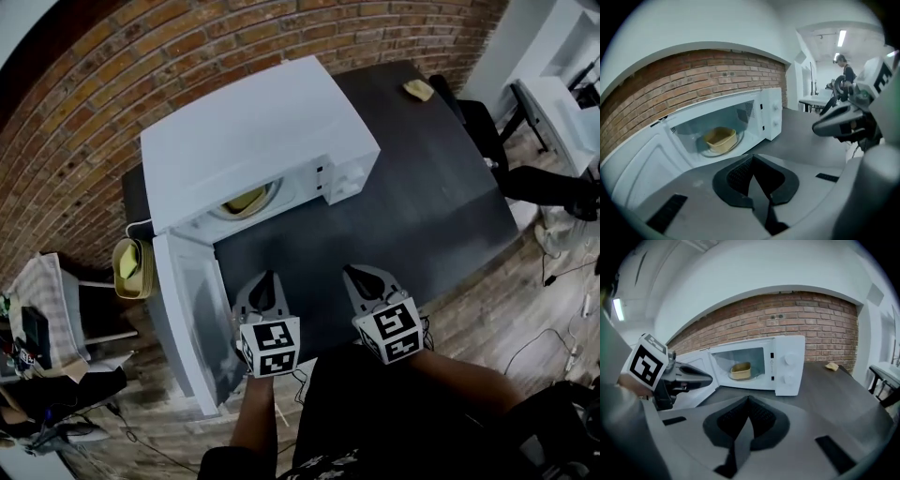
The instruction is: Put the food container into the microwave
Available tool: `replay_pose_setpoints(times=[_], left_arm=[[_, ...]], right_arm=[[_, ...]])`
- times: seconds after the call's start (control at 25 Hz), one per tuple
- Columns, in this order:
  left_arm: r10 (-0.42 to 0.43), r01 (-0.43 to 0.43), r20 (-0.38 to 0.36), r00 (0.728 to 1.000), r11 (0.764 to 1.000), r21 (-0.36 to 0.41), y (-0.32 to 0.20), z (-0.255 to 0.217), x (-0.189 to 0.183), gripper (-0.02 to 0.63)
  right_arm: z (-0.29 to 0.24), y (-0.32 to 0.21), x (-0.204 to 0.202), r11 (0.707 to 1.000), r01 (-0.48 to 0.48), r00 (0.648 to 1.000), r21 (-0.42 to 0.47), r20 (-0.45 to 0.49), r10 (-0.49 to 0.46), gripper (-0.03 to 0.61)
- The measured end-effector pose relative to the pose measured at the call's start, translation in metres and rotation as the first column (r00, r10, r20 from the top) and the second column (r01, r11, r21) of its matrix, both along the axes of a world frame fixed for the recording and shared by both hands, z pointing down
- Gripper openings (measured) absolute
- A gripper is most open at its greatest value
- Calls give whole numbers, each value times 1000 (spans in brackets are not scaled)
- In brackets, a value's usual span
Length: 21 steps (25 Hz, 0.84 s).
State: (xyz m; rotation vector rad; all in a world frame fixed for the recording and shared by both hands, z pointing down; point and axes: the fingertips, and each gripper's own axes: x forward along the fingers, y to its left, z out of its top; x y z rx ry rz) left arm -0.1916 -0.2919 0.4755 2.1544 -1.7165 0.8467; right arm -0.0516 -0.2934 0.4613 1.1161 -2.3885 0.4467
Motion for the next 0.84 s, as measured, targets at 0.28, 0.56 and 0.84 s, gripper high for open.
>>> replay_pose_setpoints(times=[0.28, 0.56, 0.84], left_arm=[[19, -21, 16, 1000, 995, 98, 6, -18, 28, 8], [-176, 173, 55, 983, 983, 65, 67, -16, 56, 8], [-247, 246, 159, 956, 969, 27, 108, -1, 126, 8]], right_arm=[[20, 40, 27, 997, 21, 997, -78, -69, -27, 63], [23, 58, 17, 967, 246, 969, -58, 19, -246, 63], [32, 82, 63, 938, 341, 939, -54, 66, -338, 63]])
